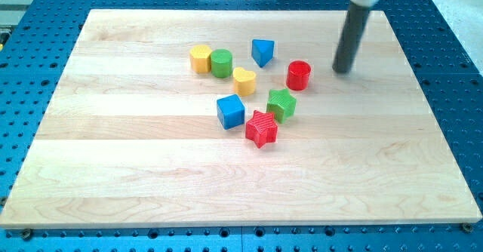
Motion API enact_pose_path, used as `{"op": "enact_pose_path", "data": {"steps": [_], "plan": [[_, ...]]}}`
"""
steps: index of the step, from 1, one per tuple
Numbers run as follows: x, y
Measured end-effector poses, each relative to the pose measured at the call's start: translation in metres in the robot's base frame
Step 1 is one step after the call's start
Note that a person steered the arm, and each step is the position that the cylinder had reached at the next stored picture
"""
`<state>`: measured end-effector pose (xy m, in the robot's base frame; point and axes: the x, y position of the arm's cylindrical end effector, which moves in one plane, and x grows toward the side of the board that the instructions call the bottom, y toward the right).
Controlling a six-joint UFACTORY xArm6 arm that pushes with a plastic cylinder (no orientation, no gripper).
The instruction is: Push the red circle in between the heart and the triangle
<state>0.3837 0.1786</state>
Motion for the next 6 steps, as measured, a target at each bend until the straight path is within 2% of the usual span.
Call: {"op": "enact_pose_path", "data": {"steps": [2, 3, 4, 5, 6], "plan": [[0.009, 0.0], [-0.084, -0.001], [-0.089, -0.001], [-0.062, -0.001], [0.016, 0.002]]}}
